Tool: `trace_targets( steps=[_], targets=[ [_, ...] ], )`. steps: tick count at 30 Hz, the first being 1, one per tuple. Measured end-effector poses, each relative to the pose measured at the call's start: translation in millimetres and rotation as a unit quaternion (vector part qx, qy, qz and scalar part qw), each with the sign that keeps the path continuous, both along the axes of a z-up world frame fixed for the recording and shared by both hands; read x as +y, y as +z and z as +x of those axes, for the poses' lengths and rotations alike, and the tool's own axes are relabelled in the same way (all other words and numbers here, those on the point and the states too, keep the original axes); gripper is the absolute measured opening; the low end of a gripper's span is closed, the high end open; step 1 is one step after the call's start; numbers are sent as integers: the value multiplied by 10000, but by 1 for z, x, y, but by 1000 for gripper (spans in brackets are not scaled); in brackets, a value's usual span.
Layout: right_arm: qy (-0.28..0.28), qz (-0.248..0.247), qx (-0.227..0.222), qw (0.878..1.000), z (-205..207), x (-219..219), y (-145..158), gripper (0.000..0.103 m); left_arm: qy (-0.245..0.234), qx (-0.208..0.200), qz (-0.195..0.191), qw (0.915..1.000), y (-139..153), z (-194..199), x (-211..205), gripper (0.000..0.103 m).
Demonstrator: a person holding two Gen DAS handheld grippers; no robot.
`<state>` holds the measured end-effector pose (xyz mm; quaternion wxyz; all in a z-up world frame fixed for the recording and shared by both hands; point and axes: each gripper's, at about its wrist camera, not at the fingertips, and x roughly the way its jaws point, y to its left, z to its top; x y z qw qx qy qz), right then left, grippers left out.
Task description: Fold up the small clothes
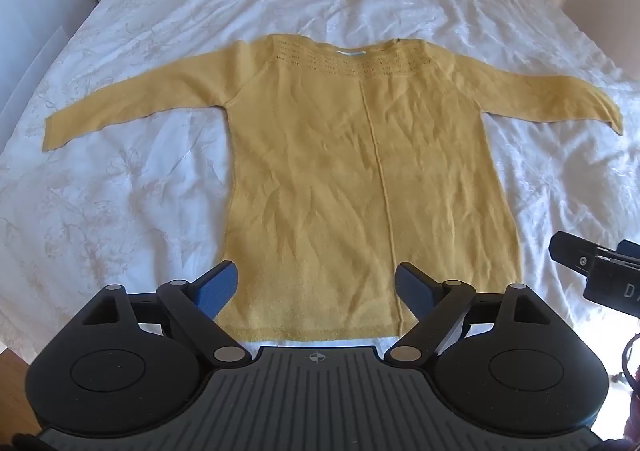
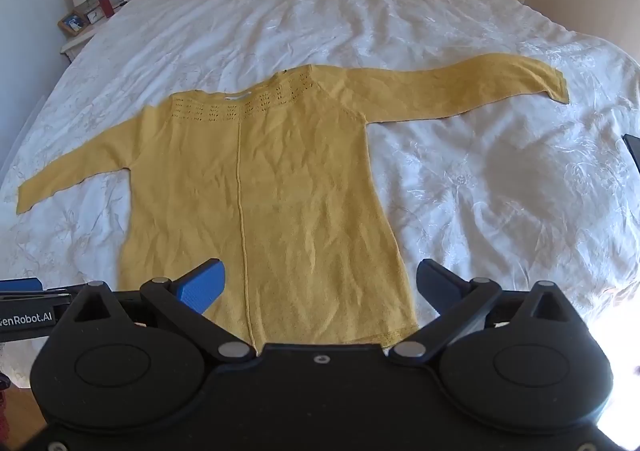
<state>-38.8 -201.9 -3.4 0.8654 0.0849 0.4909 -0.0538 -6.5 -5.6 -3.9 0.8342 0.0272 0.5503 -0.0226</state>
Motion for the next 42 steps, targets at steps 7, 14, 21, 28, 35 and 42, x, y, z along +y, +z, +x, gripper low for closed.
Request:
trace_targets(
  steps=[7,14,21,28,35,42],
  targets=[
    [-15,-13,18,10000,-1,-2,1,101,35,47,-48,10000,0,7,6,86],
    [0,-32,43,10000,12,15,-5,101,57,88,-42,9999,-2,9,10,86],
    [130,-1,70,9999,16,9,-3,101,57,105,-47,9999,-3,10,12,86],
    [128,-5,82,9999,18,11,-3,101,81,136,-73,9998,-6,15,14,86],
    [116,21,122,9999,21,10,-4,101,75,138,-63,9999,-6,15,14,86],
    [113,38,122,9999,21,10,-6,101,80,164,-57,9998,-8,18,12,86]
  ],
)
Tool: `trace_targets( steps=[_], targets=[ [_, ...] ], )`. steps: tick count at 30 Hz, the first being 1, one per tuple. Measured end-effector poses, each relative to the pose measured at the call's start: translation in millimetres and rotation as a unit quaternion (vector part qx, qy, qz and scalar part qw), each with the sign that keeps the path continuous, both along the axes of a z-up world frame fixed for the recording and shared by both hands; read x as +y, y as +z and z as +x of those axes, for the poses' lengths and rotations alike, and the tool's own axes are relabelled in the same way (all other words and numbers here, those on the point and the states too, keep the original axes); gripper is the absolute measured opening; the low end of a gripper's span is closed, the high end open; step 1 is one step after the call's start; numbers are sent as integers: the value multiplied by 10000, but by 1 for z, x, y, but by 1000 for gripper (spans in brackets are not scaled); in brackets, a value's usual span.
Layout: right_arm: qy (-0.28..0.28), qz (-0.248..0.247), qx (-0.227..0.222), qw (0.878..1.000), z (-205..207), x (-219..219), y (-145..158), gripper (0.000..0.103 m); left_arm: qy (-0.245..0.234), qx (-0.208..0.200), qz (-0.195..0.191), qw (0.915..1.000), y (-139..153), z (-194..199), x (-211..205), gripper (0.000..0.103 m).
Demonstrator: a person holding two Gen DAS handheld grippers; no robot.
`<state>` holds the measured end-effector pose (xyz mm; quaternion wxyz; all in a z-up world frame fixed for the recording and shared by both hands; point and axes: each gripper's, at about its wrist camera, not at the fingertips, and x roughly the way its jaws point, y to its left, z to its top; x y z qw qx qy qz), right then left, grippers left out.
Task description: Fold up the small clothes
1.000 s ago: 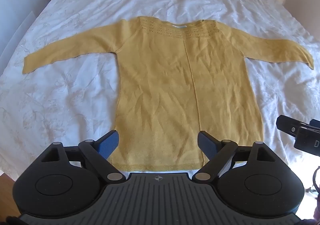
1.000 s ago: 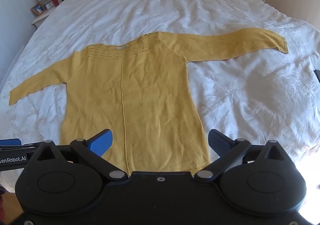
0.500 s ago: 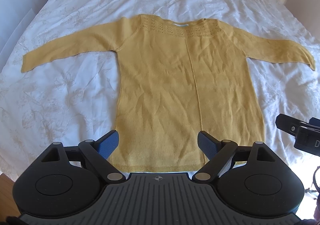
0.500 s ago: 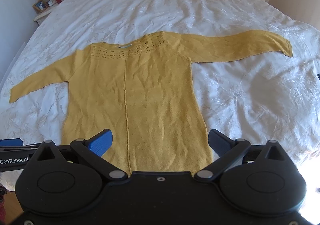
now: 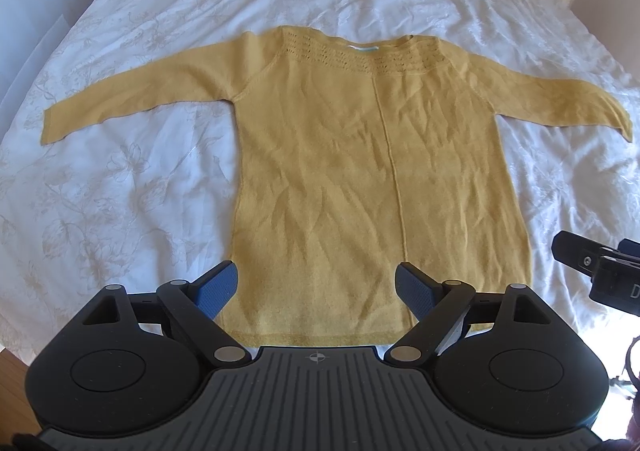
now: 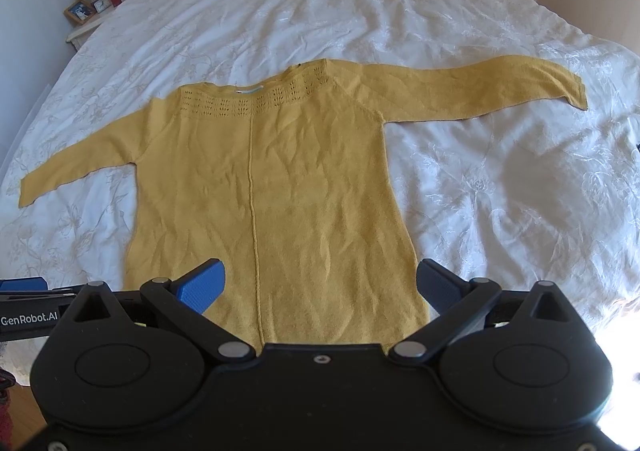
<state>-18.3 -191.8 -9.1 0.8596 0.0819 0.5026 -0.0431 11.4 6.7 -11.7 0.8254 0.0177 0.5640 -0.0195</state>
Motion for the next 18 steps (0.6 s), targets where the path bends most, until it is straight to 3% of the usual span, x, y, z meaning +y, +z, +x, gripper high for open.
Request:
trace_targets(
  steps=[18],
  targets=[
    [34,20,59,10000,6,6,-3,101,-10,92,-38,10000,-3,9,4,86]
  ],
)
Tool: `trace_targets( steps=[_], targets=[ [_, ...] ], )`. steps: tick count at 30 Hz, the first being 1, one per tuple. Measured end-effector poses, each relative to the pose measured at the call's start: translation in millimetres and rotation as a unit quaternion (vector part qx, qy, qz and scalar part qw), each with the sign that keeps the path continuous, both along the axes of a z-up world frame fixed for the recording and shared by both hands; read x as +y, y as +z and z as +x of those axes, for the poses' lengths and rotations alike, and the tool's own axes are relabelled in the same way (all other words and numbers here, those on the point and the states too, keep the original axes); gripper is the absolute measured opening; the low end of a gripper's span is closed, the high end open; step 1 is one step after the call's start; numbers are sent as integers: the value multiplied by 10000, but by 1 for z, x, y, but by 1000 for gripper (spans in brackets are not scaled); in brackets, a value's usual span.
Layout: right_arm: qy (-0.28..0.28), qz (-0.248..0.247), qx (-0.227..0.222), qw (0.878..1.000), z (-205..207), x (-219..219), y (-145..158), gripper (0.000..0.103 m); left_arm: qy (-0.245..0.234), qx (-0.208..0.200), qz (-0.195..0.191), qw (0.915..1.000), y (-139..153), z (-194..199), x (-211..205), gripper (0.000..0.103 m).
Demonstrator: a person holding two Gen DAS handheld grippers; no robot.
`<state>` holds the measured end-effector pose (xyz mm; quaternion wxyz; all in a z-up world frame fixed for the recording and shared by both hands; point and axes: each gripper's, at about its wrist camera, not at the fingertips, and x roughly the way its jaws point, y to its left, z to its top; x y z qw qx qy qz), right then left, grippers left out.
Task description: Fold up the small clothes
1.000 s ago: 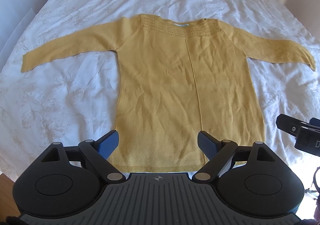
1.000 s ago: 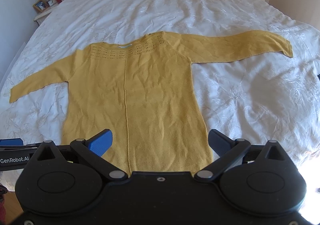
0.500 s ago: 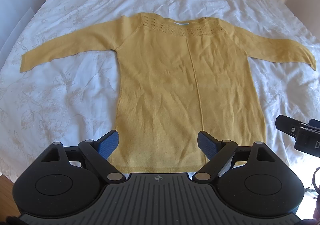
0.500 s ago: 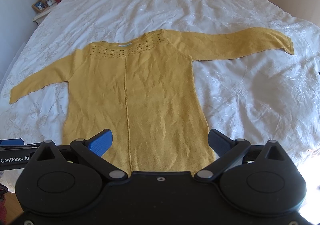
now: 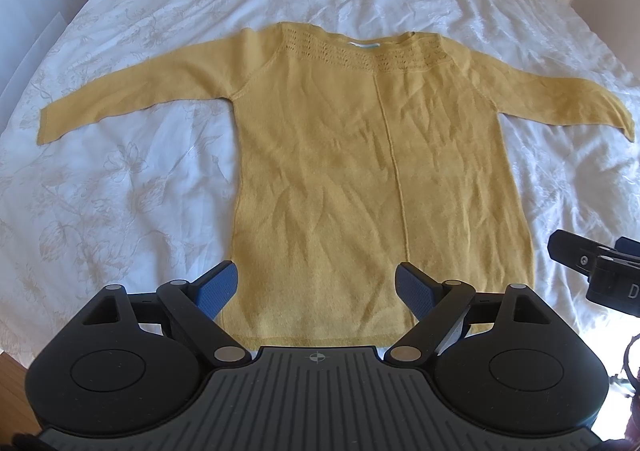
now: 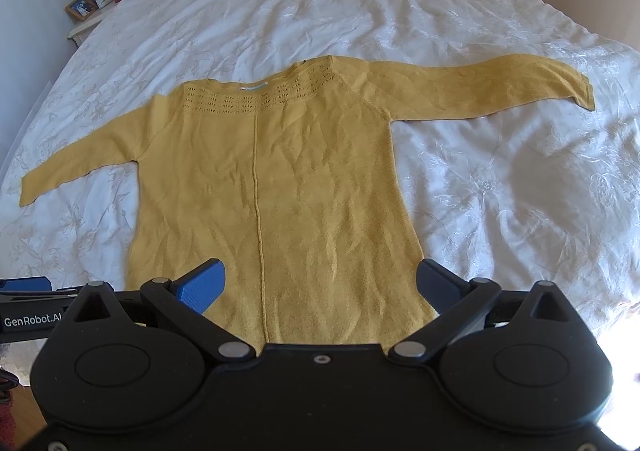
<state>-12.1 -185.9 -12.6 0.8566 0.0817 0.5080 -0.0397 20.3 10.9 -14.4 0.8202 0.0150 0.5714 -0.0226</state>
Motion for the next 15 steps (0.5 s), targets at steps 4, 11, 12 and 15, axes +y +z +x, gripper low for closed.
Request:
trace_targets(
  steps=[4,11,12,15],
  targets=[
    [14,47,32,10000,5,2,-2,101,6,30,-16,10000,0,4,1,86],
    [119,254,43,9996,13,0,-6,92,125,-157,-124,9997,2,13,5,83],
    [128,282,42,9995,14,-3,-6,92,143,-243,-135,9995,3,16,5,79],
    [151,464,47,9988,19,-13,-9,91,143,-379,-161,9990,6,24,2,72]
  ],
)
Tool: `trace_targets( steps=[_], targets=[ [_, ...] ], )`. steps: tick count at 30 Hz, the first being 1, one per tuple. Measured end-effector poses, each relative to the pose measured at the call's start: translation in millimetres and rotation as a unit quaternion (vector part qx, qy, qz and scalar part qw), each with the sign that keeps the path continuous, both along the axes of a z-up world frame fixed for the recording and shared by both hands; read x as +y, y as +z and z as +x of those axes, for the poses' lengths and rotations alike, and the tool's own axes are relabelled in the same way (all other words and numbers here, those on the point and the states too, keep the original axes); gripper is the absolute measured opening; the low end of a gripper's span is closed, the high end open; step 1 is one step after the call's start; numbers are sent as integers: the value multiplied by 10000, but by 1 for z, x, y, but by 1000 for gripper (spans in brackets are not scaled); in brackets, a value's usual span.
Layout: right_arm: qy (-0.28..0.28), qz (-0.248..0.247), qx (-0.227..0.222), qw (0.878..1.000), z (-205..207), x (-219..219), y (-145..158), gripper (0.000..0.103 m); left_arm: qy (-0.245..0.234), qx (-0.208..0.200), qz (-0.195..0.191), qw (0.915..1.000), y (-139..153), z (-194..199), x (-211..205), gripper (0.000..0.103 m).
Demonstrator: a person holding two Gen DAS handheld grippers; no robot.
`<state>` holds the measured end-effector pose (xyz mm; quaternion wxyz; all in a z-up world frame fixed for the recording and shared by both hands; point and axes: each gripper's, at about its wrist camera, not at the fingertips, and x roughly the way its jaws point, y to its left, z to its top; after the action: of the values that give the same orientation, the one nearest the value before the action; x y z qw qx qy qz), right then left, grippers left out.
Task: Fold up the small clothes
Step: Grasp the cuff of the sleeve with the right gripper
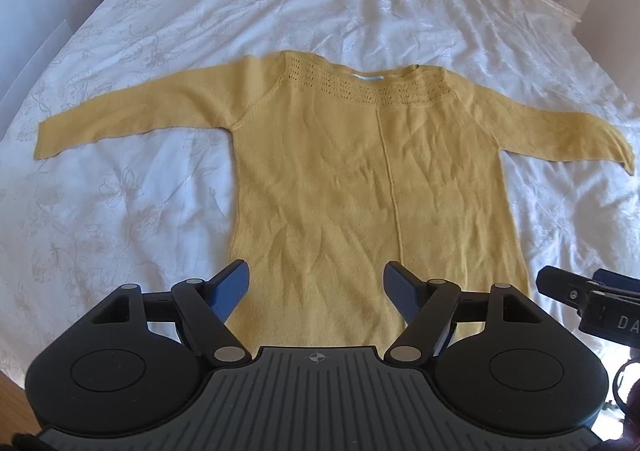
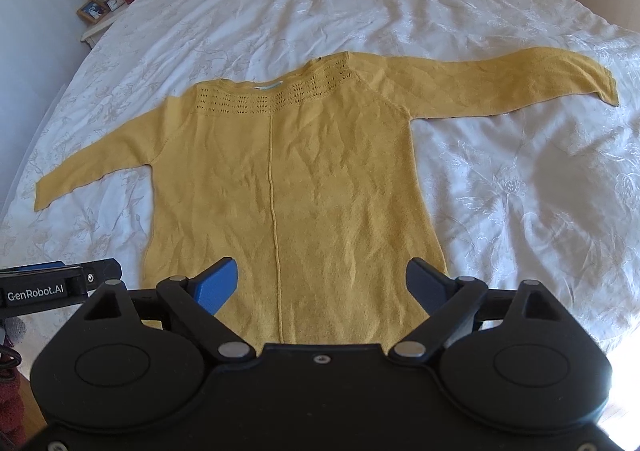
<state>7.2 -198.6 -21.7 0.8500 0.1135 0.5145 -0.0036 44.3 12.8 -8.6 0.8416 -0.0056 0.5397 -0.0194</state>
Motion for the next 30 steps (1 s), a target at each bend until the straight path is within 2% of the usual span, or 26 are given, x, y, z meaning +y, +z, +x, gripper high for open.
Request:
trace_targets(
  steps=[4,10,12,14,15,19,22,26,30],
  targets=[
    [51,81,125,9999,14,-23,-7,84,-59,-274,-63,9996,5,15,-10,65],
    [8,-57,187,9998,54,-88,-19,71,28,-961,-51,9954,18,38,-34,65],
    [-74,-50,113,9999,68,-117,-23,66,108,-1138,-184,9933,20,47,-43,65],
    [-201,-78,-123,9997,81,-149,-25,54,223,-1281,-277,9911,20,54,-52,65],
    [-280,-108,-296,9991,88,-168,-25,53,308,-1335,-272,9902,19,59,-59,65],
    [-753,-300,-459,9957,112,-242,-31,53,462,-1095,-12,9929,12,79,-90,65],
    [-1039,-437,-560,9920,125,-297,-33,53,445,-926,43,9947,7,87,-110,65],
    [-1290,-675,-523,9880,142,-360,-39,54,371,-685,0,9970,-1,93,-134,65],
    [-1481,-666,-428,9858,156,-414,-52,55,359,-491,98,9981,-8,96,-151,65]
  ],
)
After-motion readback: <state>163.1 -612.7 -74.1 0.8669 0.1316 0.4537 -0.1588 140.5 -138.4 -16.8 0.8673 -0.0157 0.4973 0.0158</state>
